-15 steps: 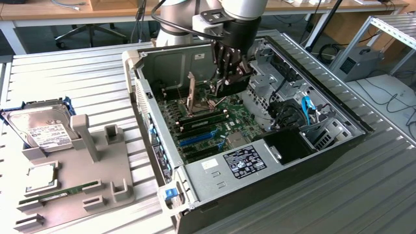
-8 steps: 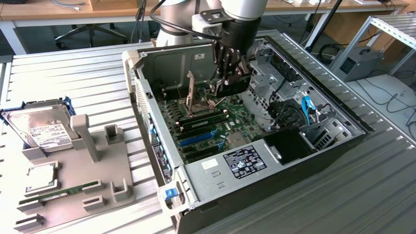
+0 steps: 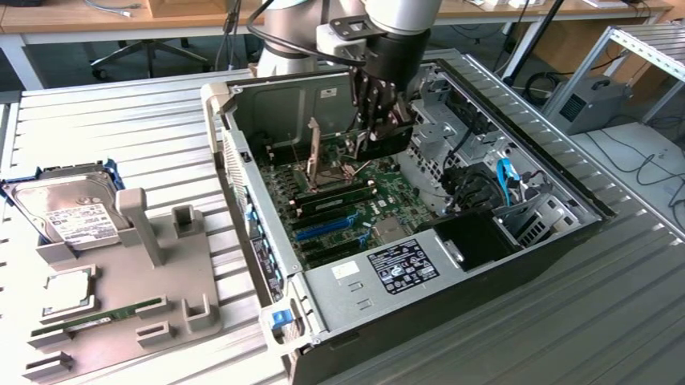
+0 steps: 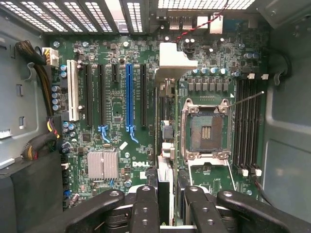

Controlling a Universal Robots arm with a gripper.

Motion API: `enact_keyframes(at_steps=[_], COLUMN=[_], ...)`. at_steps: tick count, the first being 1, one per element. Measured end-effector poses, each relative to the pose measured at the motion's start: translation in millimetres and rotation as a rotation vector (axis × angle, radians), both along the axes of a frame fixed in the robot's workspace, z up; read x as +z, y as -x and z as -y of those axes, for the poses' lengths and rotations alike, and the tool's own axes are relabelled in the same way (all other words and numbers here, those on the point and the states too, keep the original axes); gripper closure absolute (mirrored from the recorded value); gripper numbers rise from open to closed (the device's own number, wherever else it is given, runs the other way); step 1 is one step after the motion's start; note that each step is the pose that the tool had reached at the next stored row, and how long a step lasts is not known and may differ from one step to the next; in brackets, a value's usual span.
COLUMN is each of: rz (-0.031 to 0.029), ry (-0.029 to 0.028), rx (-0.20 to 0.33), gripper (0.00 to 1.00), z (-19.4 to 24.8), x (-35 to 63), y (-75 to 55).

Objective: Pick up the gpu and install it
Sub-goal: 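Insert the gpu into the slot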

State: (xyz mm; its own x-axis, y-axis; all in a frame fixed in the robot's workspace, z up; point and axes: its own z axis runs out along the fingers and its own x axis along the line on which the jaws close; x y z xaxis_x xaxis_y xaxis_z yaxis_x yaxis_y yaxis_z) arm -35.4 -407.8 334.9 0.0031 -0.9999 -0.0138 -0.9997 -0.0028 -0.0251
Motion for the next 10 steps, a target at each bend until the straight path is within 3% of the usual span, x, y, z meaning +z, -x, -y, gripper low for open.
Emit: enact_keyframes(at_steps=[5,7,10], rz=[0.0000,0.0000,0.0000], ry=[-0.0001,0.0005,0.0010], rx=[0.000,0.000,0.000], gripper=[0.74,0.74,0.74], z=[1.0,4.8,4.9], x=[-0.2,-5.9,-6.6], y=[0.0,0.0,0.0])
